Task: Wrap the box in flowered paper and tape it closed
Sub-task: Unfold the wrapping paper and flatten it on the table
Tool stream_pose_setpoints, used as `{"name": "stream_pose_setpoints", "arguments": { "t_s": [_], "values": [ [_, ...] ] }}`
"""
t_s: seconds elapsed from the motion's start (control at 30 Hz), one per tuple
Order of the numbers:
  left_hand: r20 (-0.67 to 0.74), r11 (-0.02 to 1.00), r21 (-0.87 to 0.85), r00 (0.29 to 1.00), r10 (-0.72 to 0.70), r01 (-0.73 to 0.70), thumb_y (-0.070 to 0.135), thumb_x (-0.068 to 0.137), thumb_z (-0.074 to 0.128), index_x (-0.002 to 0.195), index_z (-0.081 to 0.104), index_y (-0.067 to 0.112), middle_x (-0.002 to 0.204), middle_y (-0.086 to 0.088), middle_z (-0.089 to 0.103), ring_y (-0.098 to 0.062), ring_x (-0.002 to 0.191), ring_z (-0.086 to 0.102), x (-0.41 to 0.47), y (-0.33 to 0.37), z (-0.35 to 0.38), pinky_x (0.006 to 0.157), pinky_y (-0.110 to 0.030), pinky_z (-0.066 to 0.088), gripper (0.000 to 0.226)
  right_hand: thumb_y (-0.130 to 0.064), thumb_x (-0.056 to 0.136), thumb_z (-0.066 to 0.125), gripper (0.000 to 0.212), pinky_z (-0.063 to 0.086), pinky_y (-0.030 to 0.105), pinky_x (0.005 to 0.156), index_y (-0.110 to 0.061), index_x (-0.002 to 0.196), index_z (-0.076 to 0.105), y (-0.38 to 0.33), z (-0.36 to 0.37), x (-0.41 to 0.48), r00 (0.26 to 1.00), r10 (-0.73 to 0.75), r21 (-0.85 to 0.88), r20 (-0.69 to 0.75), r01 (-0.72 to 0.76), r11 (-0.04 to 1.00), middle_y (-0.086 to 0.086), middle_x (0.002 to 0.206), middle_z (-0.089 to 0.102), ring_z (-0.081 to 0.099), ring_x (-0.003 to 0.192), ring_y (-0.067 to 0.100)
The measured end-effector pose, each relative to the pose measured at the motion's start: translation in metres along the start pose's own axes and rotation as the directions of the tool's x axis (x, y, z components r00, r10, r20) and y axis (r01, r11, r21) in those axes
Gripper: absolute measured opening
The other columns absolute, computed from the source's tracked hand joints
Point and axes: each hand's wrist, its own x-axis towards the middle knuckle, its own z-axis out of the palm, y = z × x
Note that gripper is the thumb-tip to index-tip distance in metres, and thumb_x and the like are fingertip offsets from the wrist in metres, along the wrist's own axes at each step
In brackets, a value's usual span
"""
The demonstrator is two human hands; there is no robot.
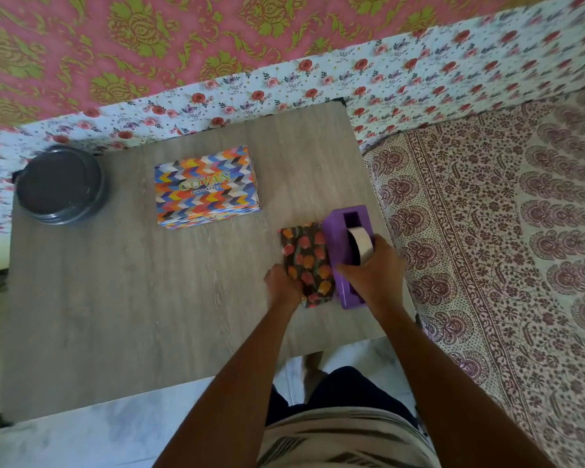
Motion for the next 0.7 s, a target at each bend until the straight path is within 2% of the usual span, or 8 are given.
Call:
{"name": "stream_pose_setpoints", "arguments": {
  "t_s": [0.07, 0.13, 0.2, 0.37, 0.47, 0.53, 0.6, 0.7],
  "values": [
    [0.004, 1.0, -0.019, 1.0, 0.025, -0.025, 0.017, 0.085, 0.061, 0.101, 0.063, -0.004, 0.1, -0.022, 0.066, -0.037, 0.094, 0.064, 0.002, -0.011, -0.009, 0.072, -0.041, 0.054, 0.026, -0.03, 0.062, 0.089, 0.045, 0.034, 0.013, 0.049, -0.017, 0.096, 0.062, 0.001, -0.005, 0.004, 1.0, -0.019, 0.0, -0.013, 0.019, 1.0, -0.007, 0.074, 0.064, 0.057, 0.062, 0.001],
    [-0.005, 0.999, -0.024, 0.999, 0.043, -0.043, 0.015, 0.087, 0.059, 0.097, 0.062, -0.004, 0.094, -0.017, 0.064, -0.032, 0.087, 0.062, 0.002, -0.019, -0.017, 0.063, -0.036, 0.047, 0.022, -0.028, 0.062, 0.088, 0.045, 0.038, 0.016, 0.048, -0.016, 0.097, 0.062, 0.004, -0.007, 0.009, 0.999, -0.03, 0.0, -0.015, 0.03, 1.0, -0.006, 0.075, 0.065, 0.062, 0.064, 0.005],
    [-0.027, 0.999, -0.028, 0.999, 0.029, -0.03, 0.012, 0.09, 0.058, 0.095, 0.062, -0.004, 0.091, -0.014, 0.063, -0.027, 0.083, 0.06, 0.001, -0.026, -0.023, 0.061, -0.031, 0.041, 0.017, -0.024, 0.062, 0.088, 0.045, 0.036, 0.013, 0.049, -0.015, 0.098, 0.063, 0.008, -0.006, 0.012, 1.0, -0.024, 0.002, -0.012, 0.024, 1.0, -0.007, 0.075, 0.064, 0.061, 0.065, 0.004],
    [-0.044, 0.999, -0.025, 0.999, 0.028, -0.03, 0.013, 0.089, 0.062, 0.092, 0.063, 0.0, 0.086, -0.013, 0.065, -0.022, 0.077, 0.06, 0.003, -0.042, -0.032, 0.051, -0.023, 0.039, 0.013, -0.017, 0.063, 0.086, 0.044, 0.029, 0.008, 0.051, -0.012, 0.099, 0.063, 0.012, -0.004, 0.013, 0.999, -0.02, 0.008, -0.038, 0.021, 1.0, -0.011, 0.074, 0.056, 0.053, 0.064, -0.004],
    [-0.044, 0.999, -0.024, 0.998, 0.042, -0.043, 0.013, 0.09, 0.061, 0.089, 0.061, 0.004, 0.079, -0.006, 0.06, -0.013, 0.069, 0.054, 0.0, -0.042, -0.035, 0.052, -0.021, 0.037, 0.009, -0.018, 0.064, 0.087, 0.045, 0.028, 0.009, 0.052, -0.01, 0.102, 0.064, 0.016, -0.002, 0.013, 0.999, -0.032, -0.022, -0.03, 0.032, 0.999, -0.007, 0.078, 0.059, 0.056, 0.064, 0.007],
    [-0.043, 0.998, -0.028, 0.998, 0.05, -0.051, 0.013, 0.091, 0.06, 0.087, 0.06, 0.005, 0.078, -0.004, 0.059, -0.013, 0.068, 0.054, 0.0, -0.044, -0.037, 0.051, -0.021, 0.036, 0.009, -0.019, 0.066, 0.086, 0.048, 0.028, 0.011, 0.053, -0.008, 0.106, 0.063, 0.018, -0.001, 0.015, 0.999, -0.037, -0.041, -0.016, 0.036, 0.998, -0.003, 0.082, 0.062, 0.057, 0.07, 0.014],
    [-0.034, 0.998, -0.042, 0.999, 0.043, -0.044, 0.014, 0.091, 0.06, 0.085, 0.06, 0.004, 0.077, -0.006, 0.059, -0.015, 0.068, 0.055, -0.001, -0.046, -0.039, 0.051, -0.021, 0.038, 0.012, -0.018, 0.068, 0.086, 0.053, 0.035, 0.019, 0.056, -0.007, 0.113, 0.06, 0.02, -0.001, 0.015, 0.999, -0.031, -0.065, 0.008, 0.031, 0.997, 0.003, 0.091, 0.065, 0.059, 0.08, 0.021],
    [-0.029, 0.998, -0.052, 0.999, 0.041, -0.043, 0.016, 0.092, 0.062, 0.084, 0.064, 0.0, 0.075, -0.009, 0.062, -0.018, 0.066, 0.058, -0.001, -0.049, -0.045, 0.052, -0.023, 0.043, 0.017, -0.025, 0.072, 0.087, 0.076, 0.049, 0.039, 0.081, -0.007, 0.134, 0.048, 0.02, 0.0, 0.015, 1.0, -0.01, -0.138, -0.002, 0.01, 0.99, 0.013, 0.121, 0.062, 0.058, 0.113, 0.033]
  ]
}}
